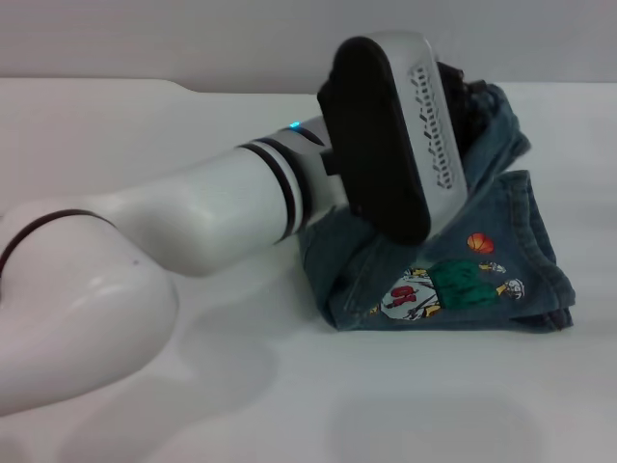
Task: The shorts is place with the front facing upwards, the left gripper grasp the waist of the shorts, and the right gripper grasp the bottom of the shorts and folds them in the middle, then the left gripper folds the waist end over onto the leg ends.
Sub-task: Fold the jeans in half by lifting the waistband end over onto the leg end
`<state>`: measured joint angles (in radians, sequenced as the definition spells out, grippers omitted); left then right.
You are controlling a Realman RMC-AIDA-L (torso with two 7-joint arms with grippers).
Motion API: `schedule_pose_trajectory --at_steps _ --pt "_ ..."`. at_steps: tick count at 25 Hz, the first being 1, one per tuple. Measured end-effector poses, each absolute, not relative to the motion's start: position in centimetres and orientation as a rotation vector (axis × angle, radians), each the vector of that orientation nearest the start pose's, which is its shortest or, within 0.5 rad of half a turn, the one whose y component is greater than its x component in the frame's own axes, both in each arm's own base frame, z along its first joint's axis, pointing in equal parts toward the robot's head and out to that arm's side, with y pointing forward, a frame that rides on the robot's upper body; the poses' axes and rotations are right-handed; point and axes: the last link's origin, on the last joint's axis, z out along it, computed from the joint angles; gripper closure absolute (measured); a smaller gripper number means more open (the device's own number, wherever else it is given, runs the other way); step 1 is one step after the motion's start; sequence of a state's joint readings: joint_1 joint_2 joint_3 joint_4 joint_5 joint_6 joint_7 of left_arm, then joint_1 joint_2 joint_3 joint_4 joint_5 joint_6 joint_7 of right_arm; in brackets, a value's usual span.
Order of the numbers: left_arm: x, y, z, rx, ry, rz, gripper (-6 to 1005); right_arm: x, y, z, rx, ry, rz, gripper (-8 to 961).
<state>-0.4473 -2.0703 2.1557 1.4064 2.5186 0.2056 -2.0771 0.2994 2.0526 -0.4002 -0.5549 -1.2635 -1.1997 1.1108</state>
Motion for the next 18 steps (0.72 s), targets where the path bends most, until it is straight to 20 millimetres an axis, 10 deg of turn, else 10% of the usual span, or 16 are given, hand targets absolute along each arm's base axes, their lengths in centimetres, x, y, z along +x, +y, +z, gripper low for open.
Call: schedule_pose_trajectory --at_steps 18 --pt "-5.6 32.8 -11.6 -2.347 0.523 -0.273 866 38.2 31.2 13.2 -1.511 0.733 0.906 571"
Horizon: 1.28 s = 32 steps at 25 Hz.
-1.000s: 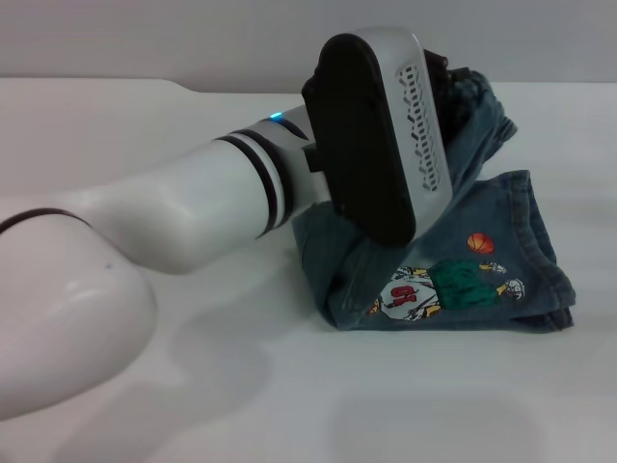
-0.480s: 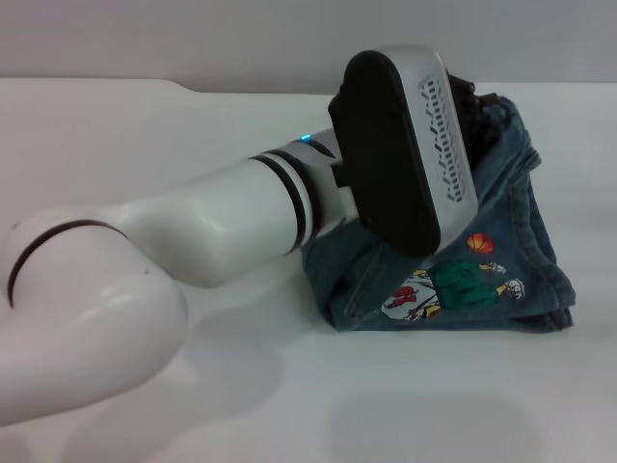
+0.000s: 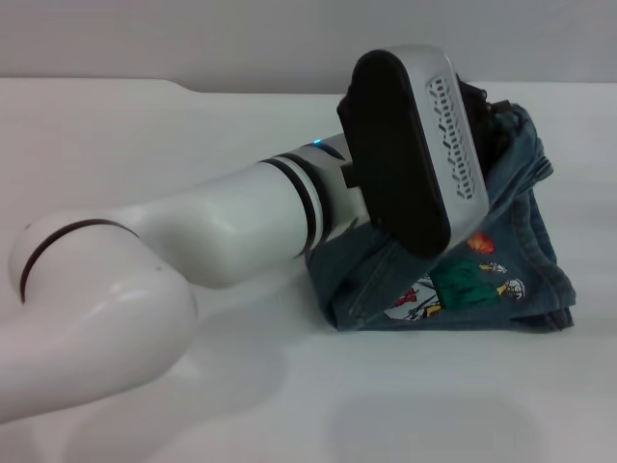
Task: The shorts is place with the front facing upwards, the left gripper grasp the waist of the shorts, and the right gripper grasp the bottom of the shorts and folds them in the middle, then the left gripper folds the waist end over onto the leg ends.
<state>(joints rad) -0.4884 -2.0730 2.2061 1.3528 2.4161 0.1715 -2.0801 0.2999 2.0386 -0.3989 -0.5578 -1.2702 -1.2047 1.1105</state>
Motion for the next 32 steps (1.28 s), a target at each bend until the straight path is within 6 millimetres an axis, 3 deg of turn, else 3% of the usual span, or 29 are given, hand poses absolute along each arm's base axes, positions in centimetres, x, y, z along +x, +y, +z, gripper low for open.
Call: schedule_pose_trajectory --at_steps 9,19,22,24,29,32 --pt "-5.7 33.4 -11.3 -2.301 0.496 -0.307 865 38.3 30.9 12.8 -1.512 0.744 0.910 572" --pt "-5.7 33.6 -11.2 -2.289 0.485 -0.316 416 38.1 31.1 12.5 -1.517 0.747 0.916 571" --pt "-5.8 33.7 -10.9 -2.273 0.478 -0.326 194 38.0 31.2 12.5 -1.519 0.746 0.918 571" --pt "-5.8 33.9 -10.5 -2.246 0.455 -0.349 178 38.0 31.3 12.5 -1.519 0.746 0.919 571" --pt "-6.3 35.6 -8.6 -2.179 0.274 -0.437 154 38.1 31.2 12.6 -1.513 0.745 0.916 571" --pt "-7.7 39.0 -5.5 -2.088 -0.058 -0.554 155 38.2 31.1 12.6 -1.508 0.724 0.897 571"
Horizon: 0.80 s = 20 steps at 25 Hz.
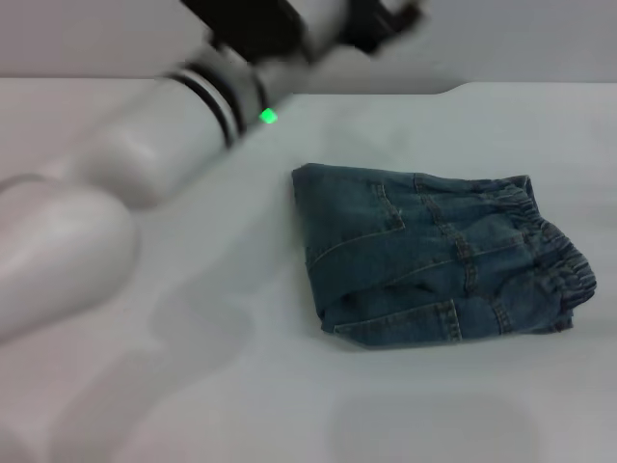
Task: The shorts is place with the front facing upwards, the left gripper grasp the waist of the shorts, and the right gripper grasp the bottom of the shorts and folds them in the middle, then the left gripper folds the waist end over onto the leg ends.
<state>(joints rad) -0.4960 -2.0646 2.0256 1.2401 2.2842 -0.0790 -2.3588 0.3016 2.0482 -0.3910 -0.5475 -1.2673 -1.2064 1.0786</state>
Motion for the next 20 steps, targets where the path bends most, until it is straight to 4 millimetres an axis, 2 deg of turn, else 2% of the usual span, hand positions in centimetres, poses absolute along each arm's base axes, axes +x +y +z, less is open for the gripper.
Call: schedule_pose_trajectory --at_steps 2,5,7,11,15,20 --pt "-7.7 39.0 -5.5 -2.088 -0.058 -0.554 155 38.3 31.0 12.7 -1.502 0.708 0.880 571" --pt "-10.7 42.0 -2.2 -1.912 -0.396 -0.705 155 38.6 30.8 12.8 -1.479 0.689 0.853 572" --pt "-11.6 42.4 -1.3 -1.845 -0.459 -0.765 155 38.8 30.6 12.9 -1.461 0.679 0.840 572" --pt "-12.7 42.6 0.0 -1.748 -0.524 -0.867 155 39.1 30.4 13.1 -1.438 0.671 0.825 572" --pt "-13.5 42.7 0.5 -1.677 -0.560 -0.927 155 39.5 30.1 13.2 -1.412 0.655 0.803 572" --pt "-13.9 42.4 -0.3 -1.670 -0.446 -0.904 155 39.9 29.9 13.2 -1.384 0.634 0.777 572"
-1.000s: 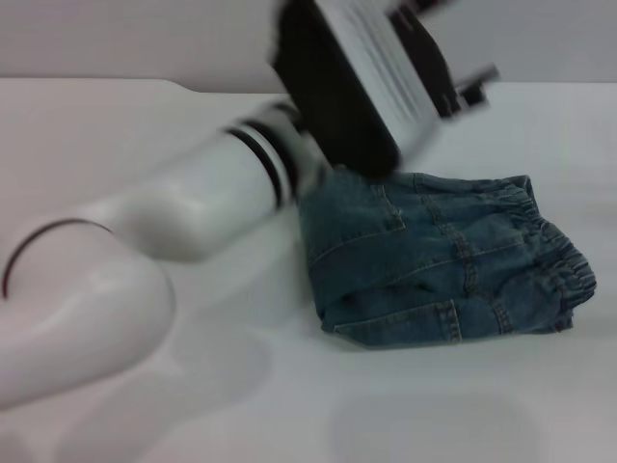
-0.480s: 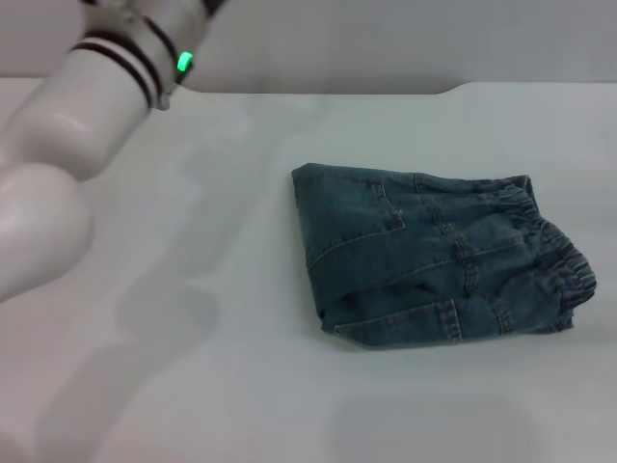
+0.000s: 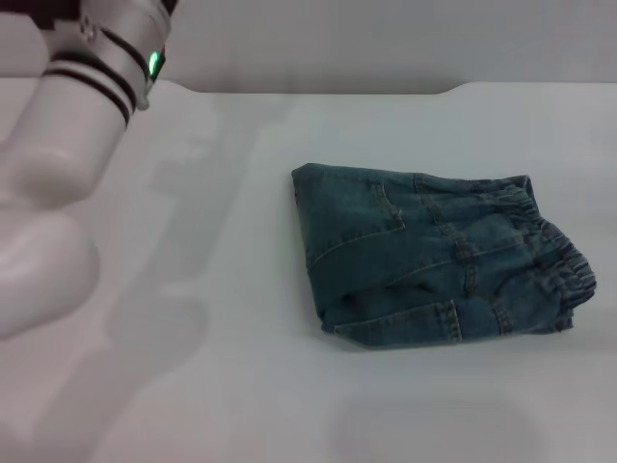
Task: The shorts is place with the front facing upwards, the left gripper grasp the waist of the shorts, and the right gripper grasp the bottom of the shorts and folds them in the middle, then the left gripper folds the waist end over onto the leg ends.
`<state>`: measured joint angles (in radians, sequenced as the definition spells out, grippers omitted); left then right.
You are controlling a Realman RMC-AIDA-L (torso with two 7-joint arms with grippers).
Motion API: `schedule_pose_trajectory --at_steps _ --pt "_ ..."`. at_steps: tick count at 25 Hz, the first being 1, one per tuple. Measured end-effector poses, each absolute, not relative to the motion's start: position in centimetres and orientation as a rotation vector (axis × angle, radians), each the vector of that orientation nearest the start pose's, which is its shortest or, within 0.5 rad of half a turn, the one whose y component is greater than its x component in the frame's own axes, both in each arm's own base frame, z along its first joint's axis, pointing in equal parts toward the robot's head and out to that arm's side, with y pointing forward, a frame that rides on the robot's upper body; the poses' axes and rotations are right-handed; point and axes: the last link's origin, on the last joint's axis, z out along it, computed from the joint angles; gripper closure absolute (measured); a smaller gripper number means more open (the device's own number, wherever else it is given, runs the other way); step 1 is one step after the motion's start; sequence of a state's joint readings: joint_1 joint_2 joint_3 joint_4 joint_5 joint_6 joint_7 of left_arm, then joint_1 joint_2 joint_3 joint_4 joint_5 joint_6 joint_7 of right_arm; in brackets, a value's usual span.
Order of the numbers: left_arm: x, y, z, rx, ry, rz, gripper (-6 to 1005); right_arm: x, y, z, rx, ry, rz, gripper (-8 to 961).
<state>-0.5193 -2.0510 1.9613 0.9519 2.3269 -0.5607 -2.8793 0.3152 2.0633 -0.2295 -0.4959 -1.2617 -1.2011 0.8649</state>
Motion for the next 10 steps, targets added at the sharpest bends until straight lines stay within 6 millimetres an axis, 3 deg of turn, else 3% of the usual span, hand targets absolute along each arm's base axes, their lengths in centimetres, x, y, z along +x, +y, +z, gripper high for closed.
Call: schedule_pose_trajectory --at_steps 4,10 --pt "-15.1 41.8 -0.9 -1.639 -0.381 -0.893 155 40.2 29.7 13.4 -1.330 0.629 0.776 572" --pt "-19.2 40.5 -0.4 -1.521 -0.417 -0.871 155 40.9 28.9 14.1 -1.227 0.618 0.780 571"
